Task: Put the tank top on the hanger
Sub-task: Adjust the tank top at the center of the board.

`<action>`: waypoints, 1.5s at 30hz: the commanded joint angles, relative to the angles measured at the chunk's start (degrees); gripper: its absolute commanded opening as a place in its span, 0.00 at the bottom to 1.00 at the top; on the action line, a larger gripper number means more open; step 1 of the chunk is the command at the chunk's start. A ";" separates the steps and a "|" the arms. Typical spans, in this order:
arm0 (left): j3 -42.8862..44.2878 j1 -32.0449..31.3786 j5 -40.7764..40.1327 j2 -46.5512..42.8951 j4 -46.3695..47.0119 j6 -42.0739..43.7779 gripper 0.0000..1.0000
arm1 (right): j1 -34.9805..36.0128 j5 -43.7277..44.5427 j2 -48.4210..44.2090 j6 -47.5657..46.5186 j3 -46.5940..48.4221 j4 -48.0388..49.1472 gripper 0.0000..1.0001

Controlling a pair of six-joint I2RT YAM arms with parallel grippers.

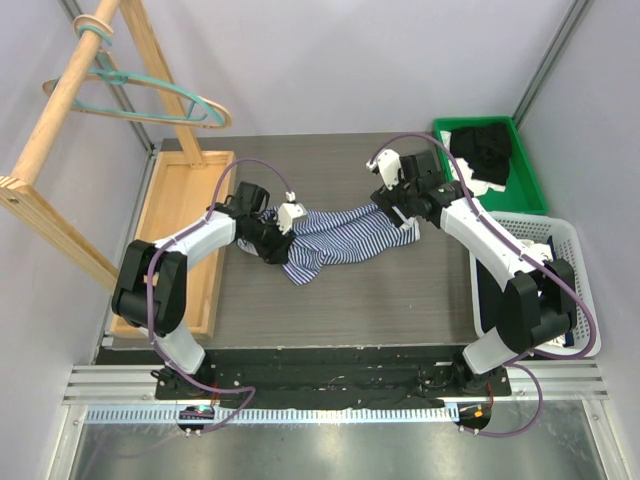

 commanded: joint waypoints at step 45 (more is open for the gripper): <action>6.79 -1.70 -12.40 -16.39 -13.04 2.08 0.00 | -0.21 -0.22 0.61 -0.25 -1.32 0.69 0.83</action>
